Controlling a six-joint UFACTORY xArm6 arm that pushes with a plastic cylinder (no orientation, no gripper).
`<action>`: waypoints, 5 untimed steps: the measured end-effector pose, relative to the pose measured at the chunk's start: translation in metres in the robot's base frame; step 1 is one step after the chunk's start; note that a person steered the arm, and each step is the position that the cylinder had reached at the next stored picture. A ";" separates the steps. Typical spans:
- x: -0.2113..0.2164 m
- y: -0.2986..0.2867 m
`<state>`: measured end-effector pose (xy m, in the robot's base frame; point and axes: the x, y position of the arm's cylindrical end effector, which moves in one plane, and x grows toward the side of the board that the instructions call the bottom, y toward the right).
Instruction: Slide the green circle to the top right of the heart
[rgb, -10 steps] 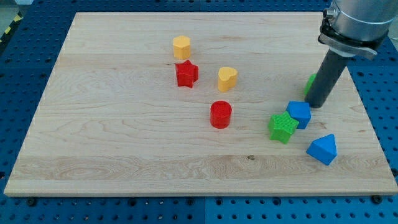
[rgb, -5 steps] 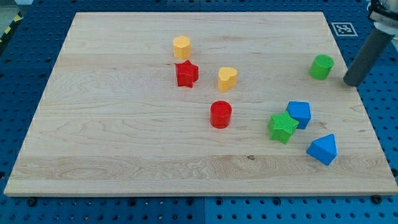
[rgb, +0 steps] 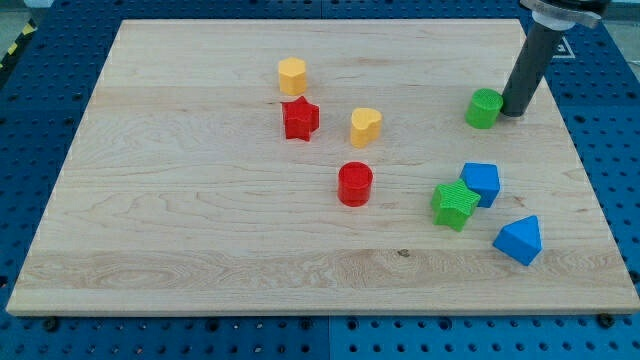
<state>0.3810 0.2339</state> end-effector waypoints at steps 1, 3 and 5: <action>0.011 0.009; 0.011 -0.013; -0.006 -0.071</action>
<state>0.3754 0.1628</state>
